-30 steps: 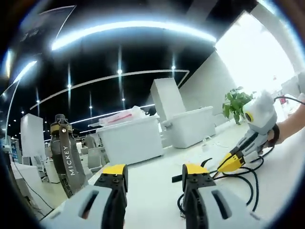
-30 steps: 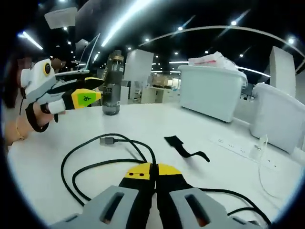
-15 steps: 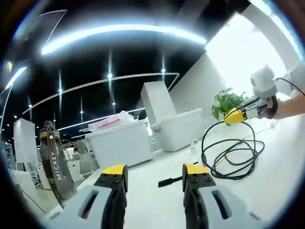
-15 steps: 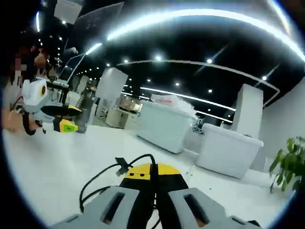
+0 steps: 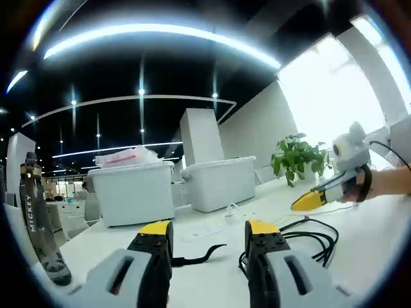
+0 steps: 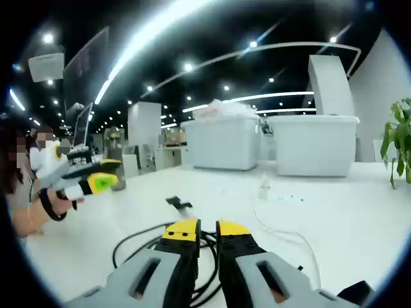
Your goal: Coil the Type-C to USB data cable on the desktop and secure it with Velcro straps.
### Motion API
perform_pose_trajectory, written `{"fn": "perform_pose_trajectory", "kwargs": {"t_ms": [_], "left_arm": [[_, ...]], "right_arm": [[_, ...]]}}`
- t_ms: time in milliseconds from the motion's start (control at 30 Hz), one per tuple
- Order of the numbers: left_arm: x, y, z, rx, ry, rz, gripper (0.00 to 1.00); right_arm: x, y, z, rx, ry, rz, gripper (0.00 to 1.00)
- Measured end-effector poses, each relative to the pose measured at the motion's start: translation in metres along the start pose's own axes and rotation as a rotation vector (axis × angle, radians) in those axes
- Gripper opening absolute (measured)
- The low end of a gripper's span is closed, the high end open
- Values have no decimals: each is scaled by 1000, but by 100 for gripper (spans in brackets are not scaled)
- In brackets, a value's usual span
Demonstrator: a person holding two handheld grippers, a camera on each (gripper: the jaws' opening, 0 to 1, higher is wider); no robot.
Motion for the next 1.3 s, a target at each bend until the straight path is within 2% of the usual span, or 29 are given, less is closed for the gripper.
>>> {"fn": "perform_pose_trajectory", "kwargs": {"t_ms": [33, 67, 100, 233, 333, 367, 500, 700, 800, 867, 900, 933, 1000, 1067, 1100, 1200, 1233, 1267, 1300], "left_arm": [[-1, 3, -3, -6, 4, 8, 45], [-4, 4, -6, -10, -5, 31, 45], [-8, 6, -11, -20, -22, 63, 45], [-10, 0, -19, -5, -30, 42, 45], [-7, -3, -19, 7, -17, 25, 45], [-7, -3, -19, 8, -16, 25, 45], [-10, 0, -20, 7, -27, 63, 45], [-15, 13, -19, -37, -43, 38, 45], [-19, 21, -18, -58, -50, 62, 45], [-22, 25, -17, -71, -58, 65, 45], [-24, 26, -17, -77, -61, 61, 45], [-25, 27, -17, -78, -64, 59, 46], [-28, 27, -16, -74, -74, 61, 46], [-30, 27, -16, -81, -80, 73, 46], [-32, 28, -15, -93, -83, 67, 45], [-36, 42, -14, -195, -90, 8, 40], [-37, 43, -14, -195, -94, 0, 40], [-39, 44, -13, -188, -99, 17, 40], [-42, 43, -13, -187, -119, 68, 40]], "right_arm": [[-6, 0, 1, 18, -15, -13, 14], [-8, 1, 4, 18, 3, -11, 14], [-12, 2, 6, 22, -18, -10, 14], [-22, -7, 13, 38, -79, -62, 14], [-32, -5, 17, -16, -143, -146, 9], [-31, -4, 19, -32, -125, -169, 8], [-28, -7, 17, -20, -128, -188, 3], [3, -6, -6, -57, 51, -227, 2], [17, -12, -15, -18, 127, -173, 2], [18, -12, -18, -23, 124, -178, 2], [19, -14, -18, -7, 131, -148, 2], [19, -19, -18, 29, 153, -84, 2], [17, -29, -18, 112, 147, -6, 2], [14, -33, -18, 113, 140, -21, 2], [14, -38, -18, 141, 144, -10, 2], [16, -48, -19, 183, 162, 28, 2], [18, -50, -20, 199, 170, 39, 2], [20, -49, -20, 193, 170, 37, 2], [22, -50, -22, 192, 181, 32, 2]]}}
Point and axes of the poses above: the point that each gripper's makers call its tool centre point, and the gripper's own axes: z roughly forward along the fingers, y roughly to its right, x roughly out of its top, the point moved 4 cm from there along -z, roughly backward along the fingers, and after that the axes turned 2 degrees about z, right-handed, at the moved point
